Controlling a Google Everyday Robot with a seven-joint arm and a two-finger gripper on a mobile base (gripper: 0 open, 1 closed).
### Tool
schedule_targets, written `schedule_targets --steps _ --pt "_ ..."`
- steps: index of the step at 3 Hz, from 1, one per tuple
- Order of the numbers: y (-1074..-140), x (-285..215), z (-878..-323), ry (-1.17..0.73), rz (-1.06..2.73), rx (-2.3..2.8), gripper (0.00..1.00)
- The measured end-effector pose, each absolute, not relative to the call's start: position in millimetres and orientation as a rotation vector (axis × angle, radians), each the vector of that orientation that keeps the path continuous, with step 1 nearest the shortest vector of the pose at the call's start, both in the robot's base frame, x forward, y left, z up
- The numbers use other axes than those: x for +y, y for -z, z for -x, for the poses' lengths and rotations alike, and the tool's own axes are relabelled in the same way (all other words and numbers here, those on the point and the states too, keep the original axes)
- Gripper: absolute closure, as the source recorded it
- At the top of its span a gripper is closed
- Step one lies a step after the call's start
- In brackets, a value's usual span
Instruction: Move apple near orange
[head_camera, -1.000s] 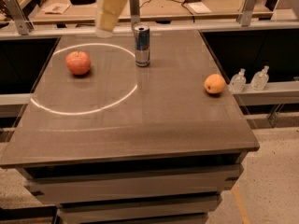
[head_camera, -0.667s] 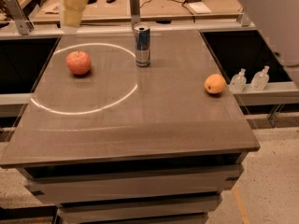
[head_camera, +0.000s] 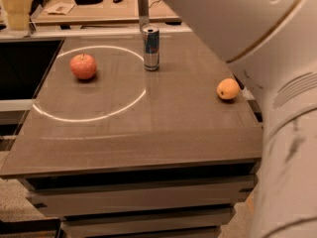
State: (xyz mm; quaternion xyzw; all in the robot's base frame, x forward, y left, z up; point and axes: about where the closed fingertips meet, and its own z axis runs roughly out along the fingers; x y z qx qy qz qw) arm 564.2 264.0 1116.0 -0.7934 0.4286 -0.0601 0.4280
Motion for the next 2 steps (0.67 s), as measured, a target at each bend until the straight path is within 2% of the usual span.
schedule_targets --steps 1,2 --pt "-1095.7 304.6 -556.9 0.288 2.086 0.936 0.00" --pt "-1059.5 320.4 -557.5 0.345 2.192 0.911 0.00"
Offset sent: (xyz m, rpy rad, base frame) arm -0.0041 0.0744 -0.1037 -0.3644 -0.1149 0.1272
